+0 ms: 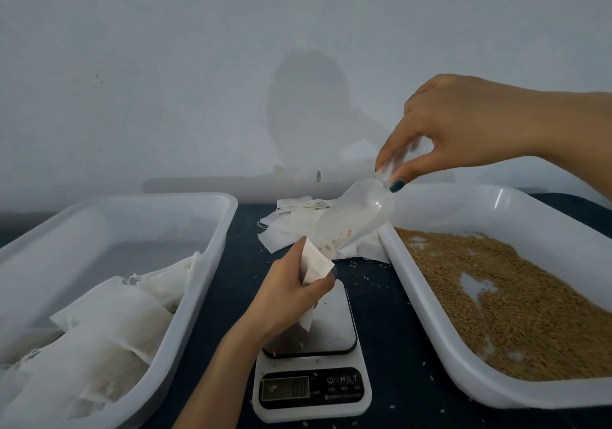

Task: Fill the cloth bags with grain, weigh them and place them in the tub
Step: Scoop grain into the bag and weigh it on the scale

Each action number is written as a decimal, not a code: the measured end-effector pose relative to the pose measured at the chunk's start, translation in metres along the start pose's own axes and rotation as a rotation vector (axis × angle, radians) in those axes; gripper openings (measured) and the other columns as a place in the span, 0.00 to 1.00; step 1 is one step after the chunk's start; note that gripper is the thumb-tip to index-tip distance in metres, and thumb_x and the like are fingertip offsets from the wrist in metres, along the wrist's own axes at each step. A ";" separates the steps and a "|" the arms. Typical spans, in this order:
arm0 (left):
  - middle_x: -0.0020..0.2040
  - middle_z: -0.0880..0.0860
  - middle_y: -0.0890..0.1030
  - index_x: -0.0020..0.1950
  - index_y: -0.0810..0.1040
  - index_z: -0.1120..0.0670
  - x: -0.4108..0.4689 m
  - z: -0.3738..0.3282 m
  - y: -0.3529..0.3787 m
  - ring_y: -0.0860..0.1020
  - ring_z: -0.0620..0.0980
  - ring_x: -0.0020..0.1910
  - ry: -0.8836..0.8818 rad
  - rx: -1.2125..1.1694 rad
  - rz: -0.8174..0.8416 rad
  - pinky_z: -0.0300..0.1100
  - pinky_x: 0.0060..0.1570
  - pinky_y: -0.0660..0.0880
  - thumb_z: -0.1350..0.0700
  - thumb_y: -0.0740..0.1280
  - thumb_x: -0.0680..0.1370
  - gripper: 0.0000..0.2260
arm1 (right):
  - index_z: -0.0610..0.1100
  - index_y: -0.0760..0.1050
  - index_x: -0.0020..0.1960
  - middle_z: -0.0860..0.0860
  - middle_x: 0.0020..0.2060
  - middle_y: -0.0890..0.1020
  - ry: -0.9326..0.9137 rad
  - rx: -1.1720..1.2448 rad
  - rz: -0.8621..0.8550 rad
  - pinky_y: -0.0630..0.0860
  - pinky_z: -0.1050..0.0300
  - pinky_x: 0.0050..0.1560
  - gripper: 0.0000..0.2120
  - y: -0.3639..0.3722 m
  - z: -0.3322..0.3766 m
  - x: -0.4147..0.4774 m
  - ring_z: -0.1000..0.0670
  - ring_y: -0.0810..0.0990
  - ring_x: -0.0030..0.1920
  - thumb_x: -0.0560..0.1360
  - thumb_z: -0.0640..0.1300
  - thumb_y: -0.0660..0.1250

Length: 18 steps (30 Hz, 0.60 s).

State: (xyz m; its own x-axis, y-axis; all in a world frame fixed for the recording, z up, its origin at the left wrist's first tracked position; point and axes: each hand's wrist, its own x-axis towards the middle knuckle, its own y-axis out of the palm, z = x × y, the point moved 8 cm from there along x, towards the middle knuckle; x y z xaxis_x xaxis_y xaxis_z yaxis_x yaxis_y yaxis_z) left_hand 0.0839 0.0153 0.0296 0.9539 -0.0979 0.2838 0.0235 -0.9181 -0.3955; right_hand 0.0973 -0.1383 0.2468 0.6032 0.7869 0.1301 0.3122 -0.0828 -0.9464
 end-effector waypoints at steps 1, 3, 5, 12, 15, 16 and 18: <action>0.36 0.45 0.79 0.50 0.72 0.50 0.000 0.000 0.000 0.76 0.40 0.31 -0.004 -0.006 -0.001 0.39 0.33 0.76 0.42 0.67 0.68 0.16 | 0.71 0.78 0.53 0.83 0.32 0.69 0.006 0.023 -0.019 0.65 0.67 0.45 0.28 -0.001 -0.002 -0.001 0.73 0.71 0.38 0.61 0.78 0.54; 0.35 0.44 0.78 0.49 0.72 0.48 0.000 0.000 0.000 0.76 0.40 0.31 -0.008 -0.019 -0.007 0.37 0.32 0.76 0.42 0.67 0.68 0.15 | 0.72 0.78 0.53 0.75 0.29 0.72 0.010 0.043 -0.049 0.60 0.69 0.41 0.27 0.000 -0.004 -0.004 0.72 0.72 0.39 0.60 0.78 0.55; 0.36 0.44 0.78 0.50 0.72 0.49 0.000 0.000 0.000 0.75 0.40 0.31 -0.012 -0.023 -0.009 0.37 0.32 0.75 0.42 0.67 0.67 0.16 | 0.73 0.78 0.52 0.72 0.29 0.72 0.024 0.064 -0.059 0.61 0.69 0.41 0.26 0.005 -0.006 -0.008 0.69 0.72 0.38 0.59 0.78 0.55; 0.33 0.45 0.76 0.53 0.71 0.53 -0.003 -0.010 -0.008 0.72 0.43 0.30 0.012 -0.095 -0.068 0.38 0.32 0.73 0.43 0.66 0.69 0.19 | 0.66 0.78 0.52 0.74 0.43 0.80 0.204 0.408 -0.020 0.73 0.61 0.46 0.22 0.048 -0.028 -0.027 0.70 0.78 0.45 0.64 0.74 0.59; 0.33 0.45 0.75 0.55 0.69 0.54 -0.004 -0.014 -0.013 0.71 0.44 0.32 0.030 -0.157 -0.111 0.38 0.33 0.72 0.47 0.66 0.72 0.16 | 0.52 0.77 0.55 0.58 0.44 0.83 0.286 0.708 -0.041 0.79 0.57 0.46 0.19 0.085 -0.035 -0.039 0.58 0.82 0.39 0.71 0.62 0.62; 0.34 0.44 0.75 0.56 0.69 0.52 -0.004 -0.015 -0.014 0.71 0.44 0.32 0.039 -0.168 -0.121 0.38 0.33 0.73 0.48 0.65 0.73 0.15 | 0.50 0.76 0.54 0.54 0.42 0.82 0.329 0.773 -0.035 0.80 0.56 0.44 0.15 0.101 -0.036 -0.043 0.56 0.81 0.37 0.74 0.58 0.61; 0.35 0.43 0.75 0.56 0.69 0.50 -0.005 -0.016 -0.017 0.71 0.44 0.33 0.058 -0.184 -0.142 0.38 0.34 0.74 0.51 0.65 0.74 0.12 | 0.48 0.74 0.53 0.49 0.41 0.80 0.465 0.870 -0.010 0.79 0.58 0.39 0.09 0.134 -0.042 -0.053 0.53 0.79 0.35 0.79 0.51 0.60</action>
State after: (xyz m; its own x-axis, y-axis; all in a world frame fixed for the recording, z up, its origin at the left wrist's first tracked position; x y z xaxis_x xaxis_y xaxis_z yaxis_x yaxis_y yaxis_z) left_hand 0.0738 0.0249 0.0491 0.9259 0.0203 0.3773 0.0963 -0.9783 -0.1837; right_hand 0.1380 -0.2166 0.1259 0.8900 0.4512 0.0659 -0.2179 0.5478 -0.8078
